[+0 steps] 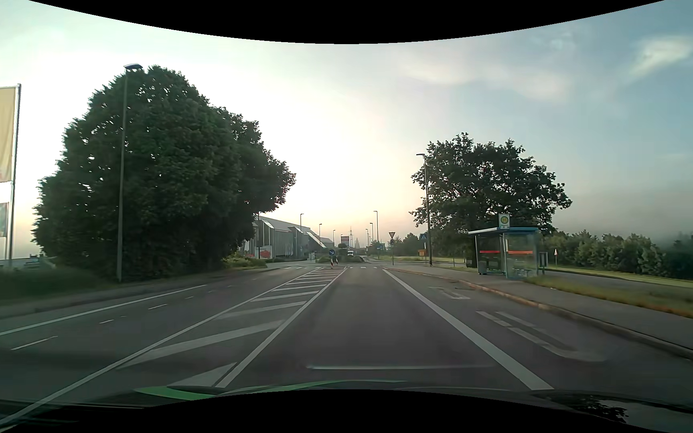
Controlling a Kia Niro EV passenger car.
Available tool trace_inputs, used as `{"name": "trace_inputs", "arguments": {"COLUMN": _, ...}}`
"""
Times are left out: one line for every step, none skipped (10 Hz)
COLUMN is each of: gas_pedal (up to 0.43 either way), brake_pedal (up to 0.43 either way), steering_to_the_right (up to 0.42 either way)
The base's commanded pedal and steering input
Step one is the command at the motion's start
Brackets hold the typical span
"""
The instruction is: Follow the waypoints while adhering to traffic rules and regulations
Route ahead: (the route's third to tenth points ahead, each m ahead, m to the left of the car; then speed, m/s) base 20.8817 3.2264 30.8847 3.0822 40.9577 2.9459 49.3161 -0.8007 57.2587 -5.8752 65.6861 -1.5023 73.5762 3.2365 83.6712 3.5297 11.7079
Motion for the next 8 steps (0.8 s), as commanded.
{"name": "trace_inputs", "arguments": {"gas_pedal": 0.000, "brake_pedal": 0.232, "steering_to_the_right": -0.001}}
{"name": "trace_inputs", "arguments": {"gas_pedal": 0.000, "brake_pedal": 0.238, "steering_to_the_right": -0.001}}
{"name": "trace_inputs", "arguments": {"gas_pedal": 0.000, "brake_pedal": 0.244, "steering_to_the_right": -0.001}}
{"name": "trace_inputs", "arguments": {"gas_pedal": 0.000, "brake_pedal": 0.238, "steering_to_the_right": -0.001}}
{"name": "trace_inputs", "arguments": {"gas_pedal": 0.000, "brake_pedal": 0.244, "steering_to_the_right": 0.000}}
{"name": "trace_inputs", "arguments": {"gas_pedal": 0.000, "brake_pedal": 0.244, "steering_to_the_right": 0.002}}
{"name": "trace_inputs", "arguments": {"gas_pedal": 0.000, "brake_pedal": 0.244, "steering_to_the_right": 0.002}}
{"name": "trace_inputs", "arguments": {"gas_pedal": 0.000, "brake_pedal": 0.244, "steering_to_the_right": 0.002}}
